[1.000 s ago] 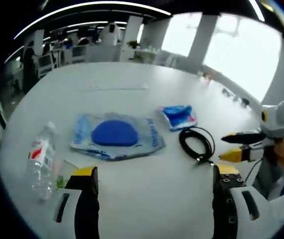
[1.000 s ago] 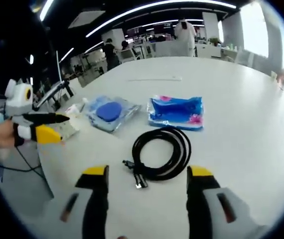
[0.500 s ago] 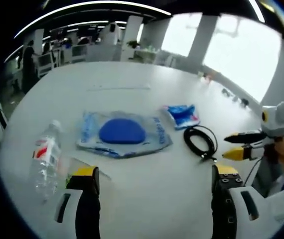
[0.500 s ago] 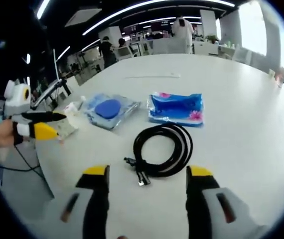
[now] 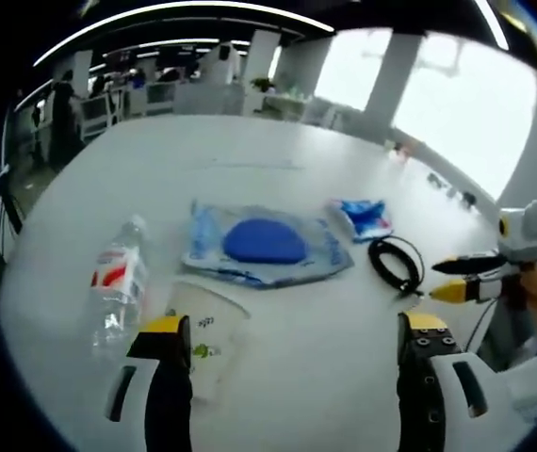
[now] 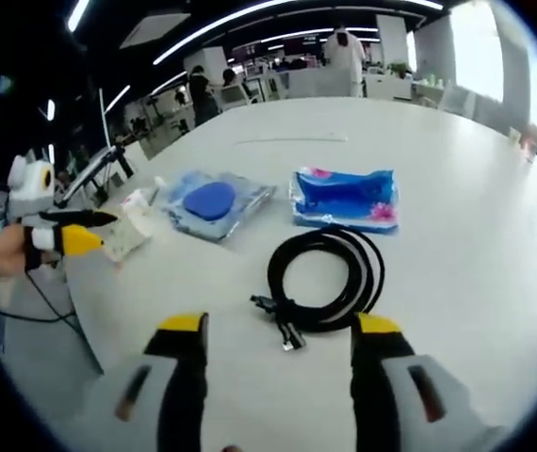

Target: Arrange the tabletop items into an orderly group along one side of the table until the central work area is clear of visible clutter.

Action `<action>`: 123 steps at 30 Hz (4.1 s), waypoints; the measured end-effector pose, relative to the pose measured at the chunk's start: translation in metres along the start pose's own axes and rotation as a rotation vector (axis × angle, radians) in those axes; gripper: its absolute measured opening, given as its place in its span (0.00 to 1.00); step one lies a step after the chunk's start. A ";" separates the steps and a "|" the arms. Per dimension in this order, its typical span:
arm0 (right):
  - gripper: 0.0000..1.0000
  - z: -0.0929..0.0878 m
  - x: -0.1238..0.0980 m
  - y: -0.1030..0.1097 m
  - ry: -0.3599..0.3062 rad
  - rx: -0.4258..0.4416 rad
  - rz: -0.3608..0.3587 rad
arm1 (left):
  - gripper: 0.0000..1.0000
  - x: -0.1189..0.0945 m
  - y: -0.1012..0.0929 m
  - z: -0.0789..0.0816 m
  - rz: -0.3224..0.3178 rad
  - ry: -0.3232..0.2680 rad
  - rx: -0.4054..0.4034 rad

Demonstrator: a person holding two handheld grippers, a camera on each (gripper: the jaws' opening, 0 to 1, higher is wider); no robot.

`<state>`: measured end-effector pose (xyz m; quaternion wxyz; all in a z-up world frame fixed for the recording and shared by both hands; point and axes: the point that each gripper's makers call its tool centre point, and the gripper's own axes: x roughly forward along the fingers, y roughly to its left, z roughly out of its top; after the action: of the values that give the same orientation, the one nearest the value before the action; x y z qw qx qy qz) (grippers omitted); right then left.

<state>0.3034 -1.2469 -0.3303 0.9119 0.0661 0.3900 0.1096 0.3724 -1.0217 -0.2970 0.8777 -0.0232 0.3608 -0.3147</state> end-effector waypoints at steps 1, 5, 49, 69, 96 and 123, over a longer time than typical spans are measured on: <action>0.60 0.000 0.000 0.001 0.000 0.000 -0.001 | 0.87 0.000 0.001 0.000 0.000 0.001 0.001; 0.60 0.001 0.001 0.004 0.001 -0.001 -0.004 | 0.87 -0.003 0.008 -0.001 0.001 0.003 0.000; 0.58 -0.029 -0.004 0.049 -0.010 0.097 -0.072 | 0.84 -0.039 0.052 -0.020 -0.077 0.004 0.115; 0.57 -0.040 -0.012 0.052 -0.011 0.130 -0.100 | 0.83 -0.043 0.099 -0.011 -0.020 -0.018 0.059; 0.54 -0.041 -0.011 0.054 -0.028 0.198 -0.094 | 0.76 -0.007 0.144 -0.005 0.078 0.069 -0.022; 0.53 -0.050 -0.013 0.057 -0.041 0.261 -0.103 | 0.65 0.038 0.168 0.002 0.150 0.186 -0.057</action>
<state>0.2497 -1.1933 -0.3435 0.9077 0.1664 0.3851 0.0095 0.4842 -0.9096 -0.3637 0.8605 0.0079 0.4501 -0.2385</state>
